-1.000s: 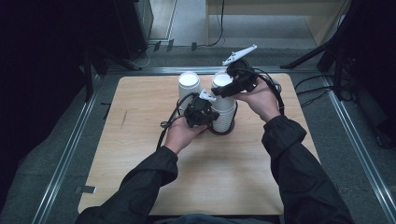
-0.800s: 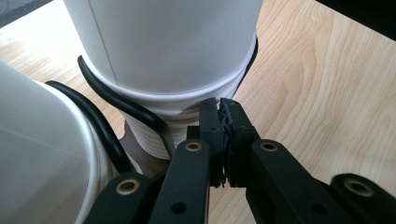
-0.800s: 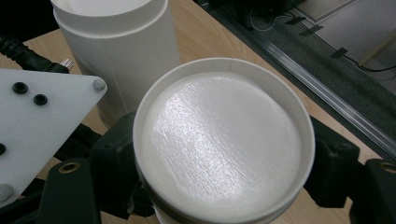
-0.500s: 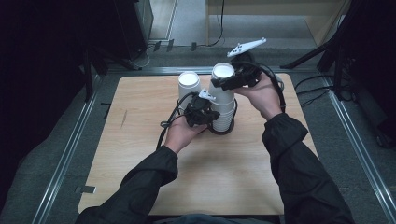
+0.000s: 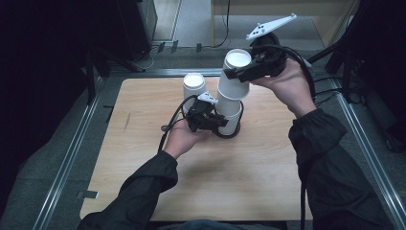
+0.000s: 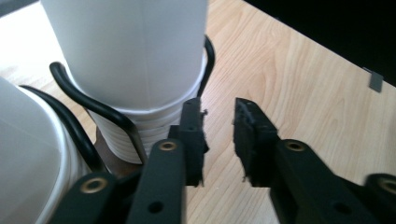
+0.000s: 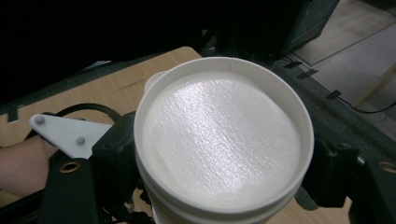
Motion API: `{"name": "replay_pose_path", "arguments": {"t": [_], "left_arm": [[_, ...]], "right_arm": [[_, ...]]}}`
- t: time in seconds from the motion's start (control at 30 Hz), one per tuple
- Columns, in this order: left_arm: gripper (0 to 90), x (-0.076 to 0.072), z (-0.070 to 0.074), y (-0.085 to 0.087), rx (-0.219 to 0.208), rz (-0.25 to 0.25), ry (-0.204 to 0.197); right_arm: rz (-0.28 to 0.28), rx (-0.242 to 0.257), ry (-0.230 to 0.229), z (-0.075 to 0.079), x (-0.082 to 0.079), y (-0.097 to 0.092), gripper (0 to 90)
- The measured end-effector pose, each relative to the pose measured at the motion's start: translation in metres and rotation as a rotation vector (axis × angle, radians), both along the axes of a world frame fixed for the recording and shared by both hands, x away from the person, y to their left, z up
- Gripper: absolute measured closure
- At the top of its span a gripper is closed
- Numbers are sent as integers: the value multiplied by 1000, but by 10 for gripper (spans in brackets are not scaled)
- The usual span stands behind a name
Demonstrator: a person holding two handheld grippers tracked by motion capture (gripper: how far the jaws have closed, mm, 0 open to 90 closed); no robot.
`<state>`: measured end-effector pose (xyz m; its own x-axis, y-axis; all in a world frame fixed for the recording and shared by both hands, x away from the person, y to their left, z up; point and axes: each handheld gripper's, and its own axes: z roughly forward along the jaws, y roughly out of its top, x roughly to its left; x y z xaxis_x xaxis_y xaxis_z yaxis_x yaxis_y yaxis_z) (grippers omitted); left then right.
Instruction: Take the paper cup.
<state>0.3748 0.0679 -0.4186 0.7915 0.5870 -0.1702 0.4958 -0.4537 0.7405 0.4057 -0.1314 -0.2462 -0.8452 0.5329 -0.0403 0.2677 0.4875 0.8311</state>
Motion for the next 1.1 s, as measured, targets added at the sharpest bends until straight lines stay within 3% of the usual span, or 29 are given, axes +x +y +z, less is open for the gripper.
{"name": "replay_pose_path", "arguments": {"t": [0.17, 0.27, 0.33, 0.5, 0.6, 0.77, 0.9, 1.0, 1.1], "left_arm": [[553, -9, -1, 5, 22, -43, 4], [516, -14, -1, 8, 43, -54, 7], [489, -18, -1, 9, 42, -66, 8], [439, -27, -1, 13, 52, -118, 9], [407, -32, -2, 17, 42, -137, -5], [404, -37, -5, 26, 22, -170, 14], [377, -43, -8, 33, 19, -197, 1], [326, -46, -12, 40, 1, -200, -13], [299, -47, -16, 47, -31, -203, 3]], "right_arm": [[64, -34, -11, -7, -17, -10, 249], [95, -22, -13, -18, -26, -14, 248], [103, -8, -38, -22, -33, -18, 248], [121, -11, -2, -28, -46, -26, 248], [134, -14, 13, -35, -52, -28, 247], [157, -7, 57, -54, -60, -32, 246], [180, -36, 66, -70, -66, -33, 246], [186, -37, 82, -84, -68, -34, 245], [190, -40, 102, -99, -71, -32, 245]]}}
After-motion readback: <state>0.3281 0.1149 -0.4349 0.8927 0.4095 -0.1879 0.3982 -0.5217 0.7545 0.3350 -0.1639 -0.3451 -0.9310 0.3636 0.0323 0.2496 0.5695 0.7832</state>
